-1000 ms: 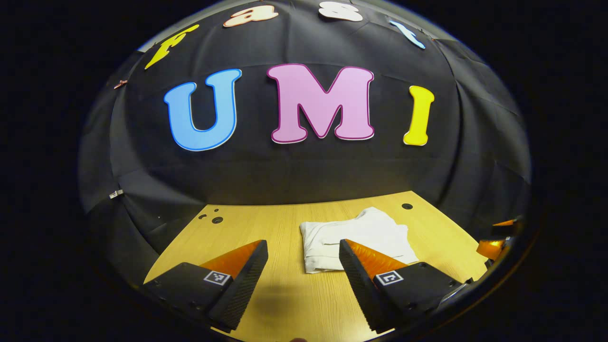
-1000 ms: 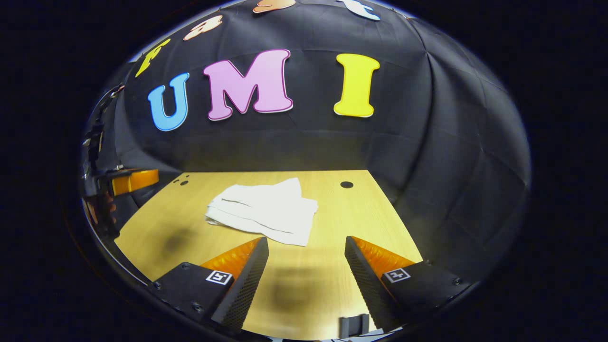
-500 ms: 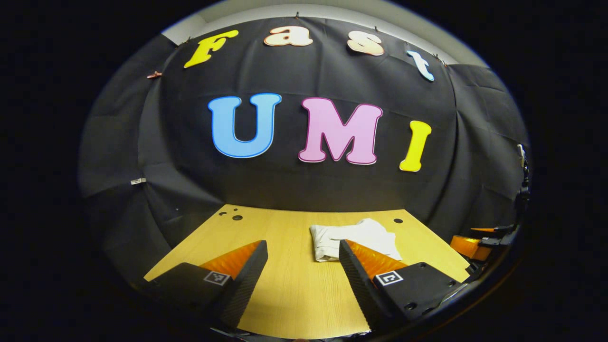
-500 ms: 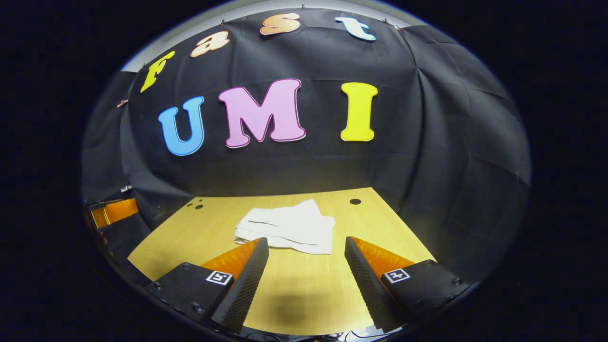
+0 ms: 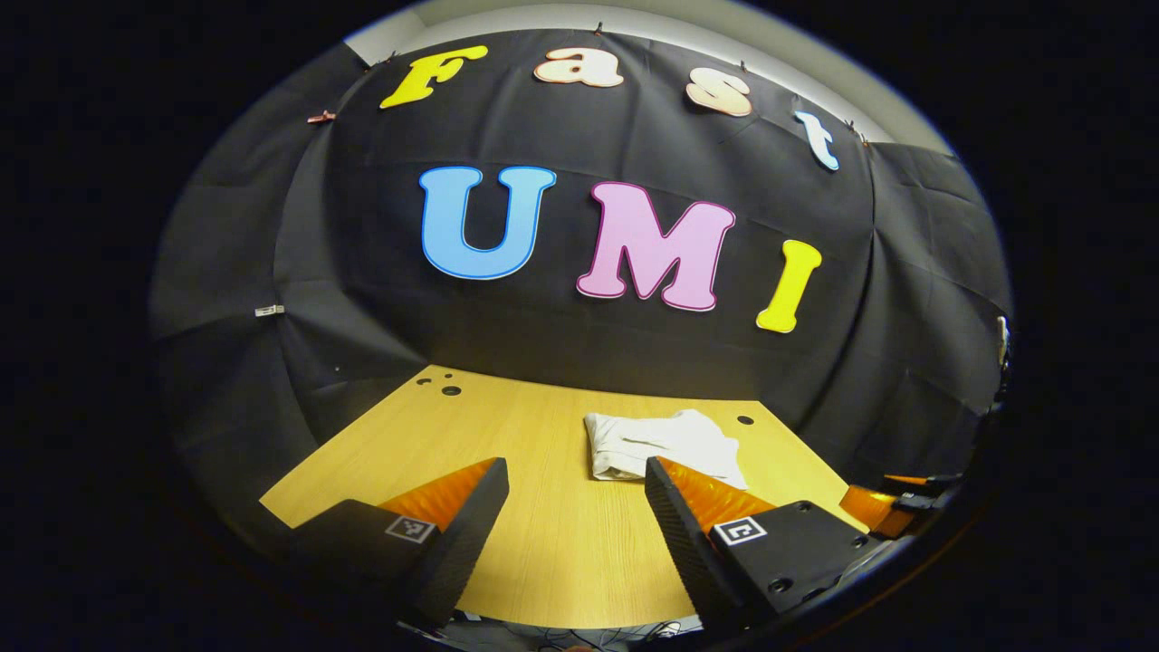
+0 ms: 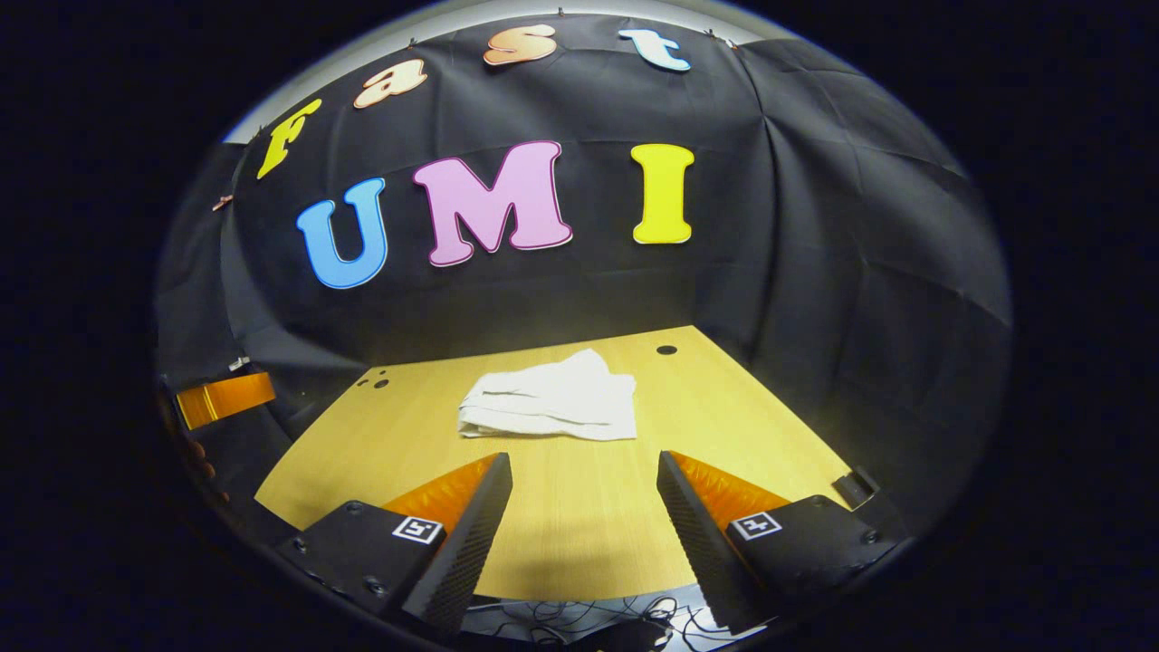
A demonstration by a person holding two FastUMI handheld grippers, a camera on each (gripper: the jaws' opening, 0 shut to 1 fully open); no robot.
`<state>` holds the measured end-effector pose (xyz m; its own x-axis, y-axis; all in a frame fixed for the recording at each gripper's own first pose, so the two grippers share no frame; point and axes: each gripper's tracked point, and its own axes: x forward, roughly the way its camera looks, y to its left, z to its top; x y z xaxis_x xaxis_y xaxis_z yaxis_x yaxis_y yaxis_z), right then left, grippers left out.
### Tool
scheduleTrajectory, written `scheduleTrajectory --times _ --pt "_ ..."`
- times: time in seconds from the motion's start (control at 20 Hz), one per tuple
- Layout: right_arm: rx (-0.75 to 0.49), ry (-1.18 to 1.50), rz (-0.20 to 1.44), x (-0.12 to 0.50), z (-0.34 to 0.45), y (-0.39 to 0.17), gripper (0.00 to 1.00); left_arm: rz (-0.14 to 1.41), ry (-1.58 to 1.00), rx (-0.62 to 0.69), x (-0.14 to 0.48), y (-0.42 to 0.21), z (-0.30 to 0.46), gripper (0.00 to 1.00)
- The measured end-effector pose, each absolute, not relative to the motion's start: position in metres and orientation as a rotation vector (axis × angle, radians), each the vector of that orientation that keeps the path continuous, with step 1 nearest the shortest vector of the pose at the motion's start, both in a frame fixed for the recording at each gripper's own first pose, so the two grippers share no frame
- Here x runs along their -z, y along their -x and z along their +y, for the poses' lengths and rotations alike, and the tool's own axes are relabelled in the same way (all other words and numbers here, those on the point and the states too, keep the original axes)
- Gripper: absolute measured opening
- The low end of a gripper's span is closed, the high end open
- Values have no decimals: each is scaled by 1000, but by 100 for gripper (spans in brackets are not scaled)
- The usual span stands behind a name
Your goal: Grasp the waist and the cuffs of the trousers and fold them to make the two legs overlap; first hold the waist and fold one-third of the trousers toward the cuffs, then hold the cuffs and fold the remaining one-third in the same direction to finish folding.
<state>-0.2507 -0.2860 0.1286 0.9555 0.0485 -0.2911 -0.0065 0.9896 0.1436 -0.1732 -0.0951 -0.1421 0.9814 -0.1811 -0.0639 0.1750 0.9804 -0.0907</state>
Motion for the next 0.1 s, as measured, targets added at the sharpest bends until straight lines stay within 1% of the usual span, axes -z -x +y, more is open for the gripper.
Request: scheduleTrajectory --times 0.1 --pt "-56 -104 308 -127 -278 256 99 65 49 201 145 174 -102 95"
